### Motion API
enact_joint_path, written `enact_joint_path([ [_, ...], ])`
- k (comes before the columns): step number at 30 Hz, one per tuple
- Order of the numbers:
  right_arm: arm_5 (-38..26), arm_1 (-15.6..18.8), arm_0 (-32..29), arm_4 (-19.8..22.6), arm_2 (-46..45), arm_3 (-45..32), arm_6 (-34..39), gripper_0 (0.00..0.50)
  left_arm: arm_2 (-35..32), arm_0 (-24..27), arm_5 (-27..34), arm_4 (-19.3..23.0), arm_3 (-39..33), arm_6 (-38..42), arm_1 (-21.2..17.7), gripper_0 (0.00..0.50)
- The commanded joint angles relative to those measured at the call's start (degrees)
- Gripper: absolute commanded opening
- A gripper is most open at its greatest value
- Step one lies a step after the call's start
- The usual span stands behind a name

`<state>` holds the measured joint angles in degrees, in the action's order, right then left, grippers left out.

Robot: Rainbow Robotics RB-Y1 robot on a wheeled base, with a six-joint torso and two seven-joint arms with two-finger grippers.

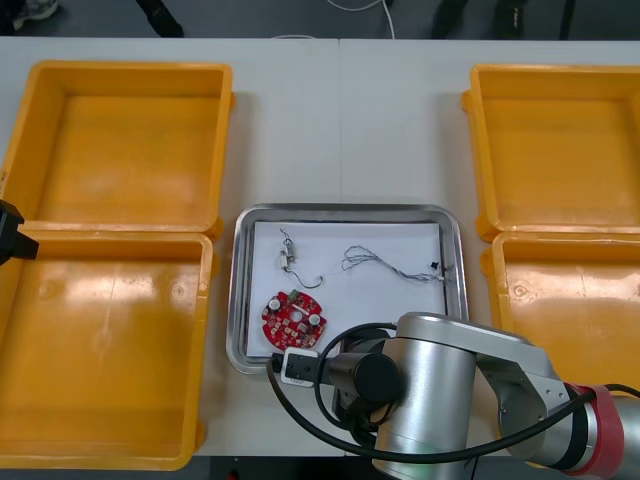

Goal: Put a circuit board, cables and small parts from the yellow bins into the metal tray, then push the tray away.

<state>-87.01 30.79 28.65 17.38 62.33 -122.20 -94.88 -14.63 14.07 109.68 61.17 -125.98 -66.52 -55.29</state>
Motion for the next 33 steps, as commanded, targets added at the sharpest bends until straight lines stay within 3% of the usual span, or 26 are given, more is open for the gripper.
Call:
enact_joint_path([
  [1,0.62,-0.99,1.05,-0.59,1.04,-0.67,-0.57,0.5,-1.63,-0.89,0.32,-0.34,-0.84,-3.0,-2.63,0.5],
  [4,0.62,-0.99,1.14,-0.59,1.04,-0.67,-0.57,0.5,-1.63,-0.89,0.32,-0.34,-0.84,-3.0,-2.63,0.5],
  [5,0.62,-1.08,1.05,-0.59,1.04,-0.67,-0.57,0.468,-1.63,-0.89,0.32,-0.34,-0.84,-3.0,-2.63,0.5],
  [6,0.62,-0.99,1.05,-0.68,1.04,-0.67,-0.57,0.368,-1.63,-0.89,0.32,-0.34,-0.84,-3.0,-2.63,0.5],
  [7,0.62,-1.08,1.05,-0.77,1.04,-0.67,-0.57,0.314,-1.63,-0.89,0.32,-0.34,-0.84,-3.0,-2.63,0.5],
  [9,0.62,-1.08,1.05,-1.12,1.04,-0.67,-0.57,0.13,-1.63,-0.89,0.32,-0.34,-0.84,-3.0,-2.63,0.5],
  [12,0.62,-1.08,1.05,-1.38,1.04,-0.67,-0.57,0.05,-1.63,-0.89,0.32,-0.34,-0.84,-3.0,-2.63,0.5],
  [14,0.62,-1.08,1.05,-1.65,0.95,-0.67,-0.57,0.043,-1.63,-0.89,0.32,-0.34,-0.84,-3.0,-2.63,0.5],
  [16,0.62,-1.08,1.05,-1.82,1.04,-0.67,-0.57,0.0,-1.63,-0.89,0.32,-0.34,-0.84,-3.0,-2.63,0.5],
  [33,3.34,1.12,2.55,-1.91,1.04,-0.67,-1.19,0.0,-1.63,-0.89,0.32,-0.34,-0.84,-3.0,-2.63,0.5],
])
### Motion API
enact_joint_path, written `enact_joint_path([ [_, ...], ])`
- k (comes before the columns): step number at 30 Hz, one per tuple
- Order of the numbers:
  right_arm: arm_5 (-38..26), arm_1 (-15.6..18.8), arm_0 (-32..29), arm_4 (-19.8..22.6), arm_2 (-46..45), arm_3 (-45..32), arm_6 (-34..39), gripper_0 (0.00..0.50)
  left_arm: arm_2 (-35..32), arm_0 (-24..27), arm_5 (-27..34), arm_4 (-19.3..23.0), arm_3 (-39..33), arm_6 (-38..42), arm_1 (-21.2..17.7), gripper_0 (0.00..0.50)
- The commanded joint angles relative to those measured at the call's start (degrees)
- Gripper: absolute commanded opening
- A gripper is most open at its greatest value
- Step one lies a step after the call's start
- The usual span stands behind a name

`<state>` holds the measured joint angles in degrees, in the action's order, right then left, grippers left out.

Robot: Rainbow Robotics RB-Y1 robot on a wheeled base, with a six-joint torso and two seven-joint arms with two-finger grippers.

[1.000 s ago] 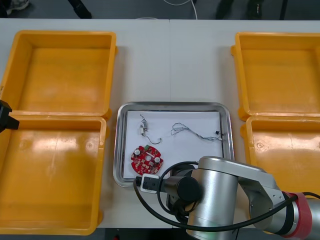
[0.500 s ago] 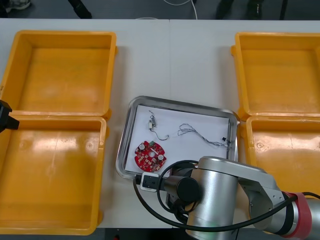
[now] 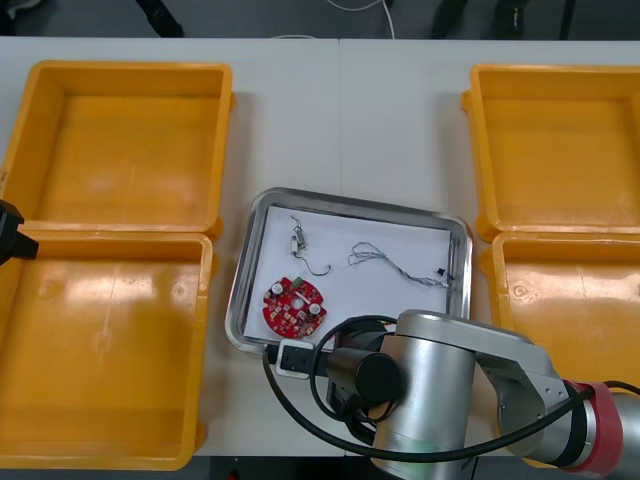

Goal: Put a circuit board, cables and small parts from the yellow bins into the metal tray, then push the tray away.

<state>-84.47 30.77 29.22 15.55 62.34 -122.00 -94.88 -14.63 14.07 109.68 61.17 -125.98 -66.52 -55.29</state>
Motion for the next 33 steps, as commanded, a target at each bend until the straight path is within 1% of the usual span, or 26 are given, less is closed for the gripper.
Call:
enact_joint_path([
  [1,0.8,1.39,2.15,0.27,1.03,-0.87,-1.19,0.0,-1.63,-0.89,0.32,-0.34,-0.84,-3.0,-2.63,0.5],
  [7,0.98,2.71,2.86,0.53,1.21,-0.96,-1.45,0.0,-1.63,-0.89,0.32,-0.34,-0.84,-3.0,-2.63,0.5],
  [16,4.23,5.17,5.05,0.62,3.06,-0.96,-1.54,0.0,-1.63,-0.89,0.32,-0.34,-0.84,-3.0,-2.63,0.5],
  [24,4.23,5.26,8.13,0.62,5.34,-0.96,-1.45,0.0,-1.63,-0.89,0.32,-0.34,-0.84,-3.0,-2.63,0.5],
  [33,4.23,5.53,10.15,0.62,5.78,-0.96,-1.36,0.0,-1.63,-0.89,0.32,-0.34,-0.84,-3.0,-2.63,0.5],
])
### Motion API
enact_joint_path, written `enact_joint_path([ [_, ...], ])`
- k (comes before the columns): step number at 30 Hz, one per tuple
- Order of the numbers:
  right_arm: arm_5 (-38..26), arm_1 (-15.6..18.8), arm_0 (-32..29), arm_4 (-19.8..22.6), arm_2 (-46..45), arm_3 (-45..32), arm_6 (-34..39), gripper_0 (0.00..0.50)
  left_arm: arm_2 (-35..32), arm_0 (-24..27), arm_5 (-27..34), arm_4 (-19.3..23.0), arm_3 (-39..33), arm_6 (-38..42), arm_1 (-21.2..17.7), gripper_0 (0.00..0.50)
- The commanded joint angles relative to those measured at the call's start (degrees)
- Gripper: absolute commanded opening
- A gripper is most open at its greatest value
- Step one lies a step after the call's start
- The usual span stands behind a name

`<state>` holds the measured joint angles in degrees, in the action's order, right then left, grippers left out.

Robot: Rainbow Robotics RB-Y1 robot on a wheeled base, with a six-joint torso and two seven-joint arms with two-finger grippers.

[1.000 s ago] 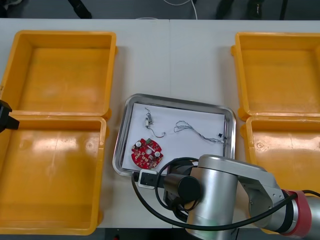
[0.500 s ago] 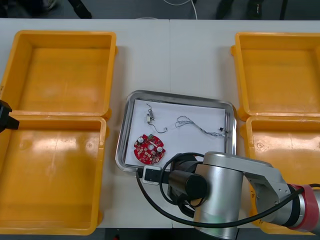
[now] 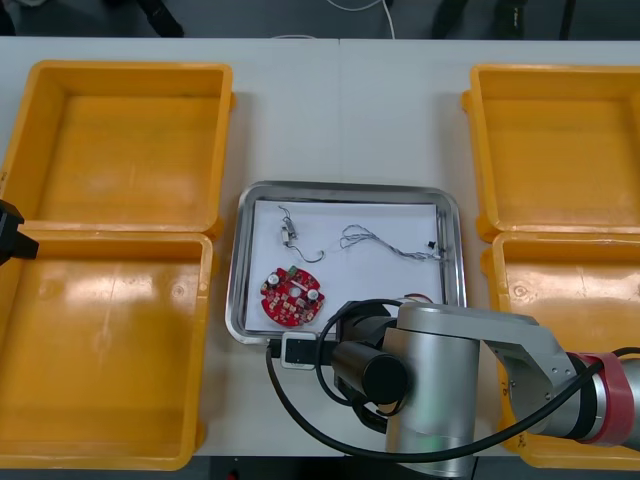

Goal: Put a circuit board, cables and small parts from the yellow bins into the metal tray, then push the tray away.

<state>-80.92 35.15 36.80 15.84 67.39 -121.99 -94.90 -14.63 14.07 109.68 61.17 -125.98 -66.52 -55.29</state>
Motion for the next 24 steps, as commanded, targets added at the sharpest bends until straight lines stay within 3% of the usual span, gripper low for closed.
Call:
enact_joint_path([
  [1,0.68,1.15,2.66,0.33,0.72,-0.97,-1.25,0.0,-1.63,-0.89,0.32,-0.34,-0.84,-3.0,-2.63,0.5],
  [18,0.68,2.12,5.65,0.33,0.72,-0.18,-1.08,0.0,-1.63,-0.89,0.32,-0.34,-0.84,-3.0,-2.63,0.5],
  [24,4.46,2.12,6.71,0.33,0.64,2.89,-0.99,0.0,-1.63,-0.89,0.32,-0.34,-0.84,-3.0,-2.63,0.5],
])
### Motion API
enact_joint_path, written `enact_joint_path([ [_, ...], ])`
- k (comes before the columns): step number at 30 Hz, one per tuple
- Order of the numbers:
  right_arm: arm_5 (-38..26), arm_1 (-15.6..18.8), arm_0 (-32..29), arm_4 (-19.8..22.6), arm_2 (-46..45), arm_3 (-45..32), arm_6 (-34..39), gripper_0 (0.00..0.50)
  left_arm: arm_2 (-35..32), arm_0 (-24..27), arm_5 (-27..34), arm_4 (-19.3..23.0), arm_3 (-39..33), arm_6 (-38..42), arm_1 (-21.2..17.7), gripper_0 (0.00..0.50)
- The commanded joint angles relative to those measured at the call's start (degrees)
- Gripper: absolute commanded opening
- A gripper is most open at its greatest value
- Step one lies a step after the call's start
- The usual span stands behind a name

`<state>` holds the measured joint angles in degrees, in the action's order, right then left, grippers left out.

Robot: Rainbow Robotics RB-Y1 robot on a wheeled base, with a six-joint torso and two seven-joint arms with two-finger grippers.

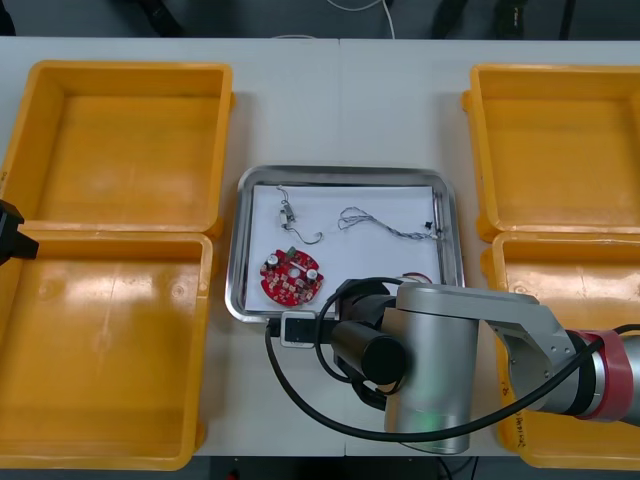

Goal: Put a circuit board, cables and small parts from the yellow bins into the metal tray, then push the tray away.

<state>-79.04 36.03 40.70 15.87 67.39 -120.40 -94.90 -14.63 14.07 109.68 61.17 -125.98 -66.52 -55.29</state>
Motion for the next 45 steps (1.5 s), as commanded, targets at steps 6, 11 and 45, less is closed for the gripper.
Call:
enact_joint_path([
  [6,4.6,1.33,4.12,0.31,0.64,3.24,-1.08,0.0,-1.63,-0.89,0.32,-0.34,-0.84,-3.0,-2.63,0.5],
  [11,4.77,1.41,5.44,0.31,0.64,4.12,-0.99,0.0,-1.63,-0.89,0.32,-0.34,-0.84,-3.0,-2.63,0.5],
  [45,11.28,1.59,13.88,0.92,0.64,13.17,-0.37,0.0,-1.63,-0.89,0.32,-0.34,-0.84,-3.0,-2.63,0.5],
])
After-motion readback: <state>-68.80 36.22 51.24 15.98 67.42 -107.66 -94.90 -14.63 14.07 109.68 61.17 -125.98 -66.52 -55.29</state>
